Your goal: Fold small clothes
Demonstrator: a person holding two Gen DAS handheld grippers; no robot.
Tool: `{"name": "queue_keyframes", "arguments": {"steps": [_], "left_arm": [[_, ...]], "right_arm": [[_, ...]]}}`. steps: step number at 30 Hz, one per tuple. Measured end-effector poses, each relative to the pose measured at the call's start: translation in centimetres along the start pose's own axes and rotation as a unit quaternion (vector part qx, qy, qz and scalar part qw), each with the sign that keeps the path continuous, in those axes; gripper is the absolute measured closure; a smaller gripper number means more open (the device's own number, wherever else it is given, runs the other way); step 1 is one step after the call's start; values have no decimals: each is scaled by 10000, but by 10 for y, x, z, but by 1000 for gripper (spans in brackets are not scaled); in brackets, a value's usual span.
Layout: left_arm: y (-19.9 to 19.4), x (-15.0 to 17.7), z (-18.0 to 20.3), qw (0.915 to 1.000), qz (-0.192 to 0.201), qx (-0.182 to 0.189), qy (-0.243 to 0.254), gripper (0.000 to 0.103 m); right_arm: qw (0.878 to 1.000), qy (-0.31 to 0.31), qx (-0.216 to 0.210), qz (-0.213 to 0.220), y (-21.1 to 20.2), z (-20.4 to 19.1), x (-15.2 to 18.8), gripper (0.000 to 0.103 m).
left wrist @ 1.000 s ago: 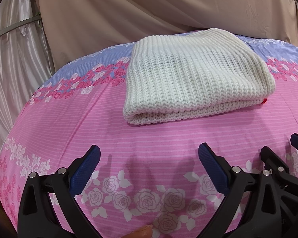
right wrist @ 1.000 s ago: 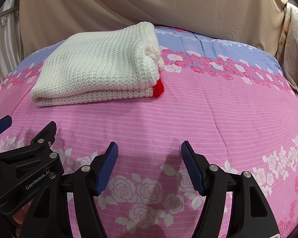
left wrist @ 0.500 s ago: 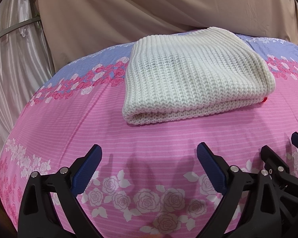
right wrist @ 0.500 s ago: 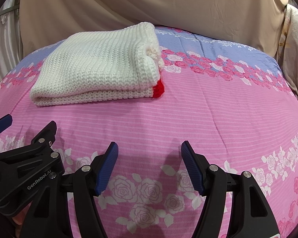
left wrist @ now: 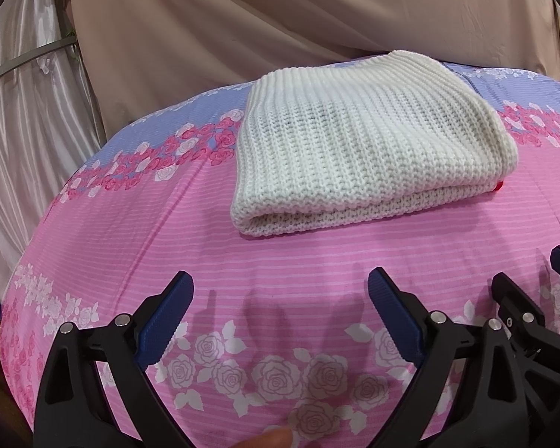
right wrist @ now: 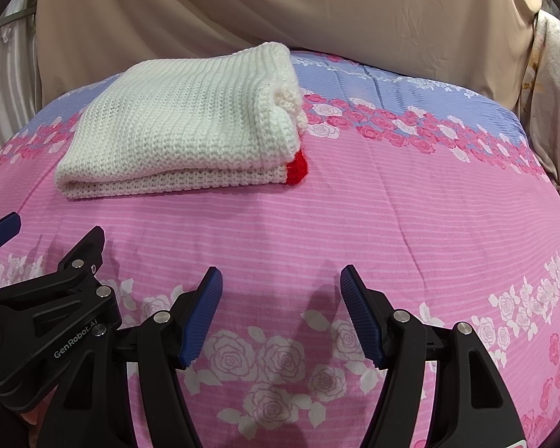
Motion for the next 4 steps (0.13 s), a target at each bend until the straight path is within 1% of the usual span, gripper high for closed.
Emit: {"name": "queue_keyframes", "arguments": {"steps": [4], "left_arm": [[0, 0, 1, 10000, 4, 1, 23, 13]], "right_arm": [[10000, 5, 12, 3, 0, 0, 0, 38]]}}
Point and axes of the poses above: each gripper's, at about its wrist camera, not at the fingertips, and y roughly the way its jaws point, z to its right, x to its underside, the point moved 10 cm from there along y, roughly the way its jaws point, and after that the axes turned 4 degrees about -x, right-handed, at the moved point
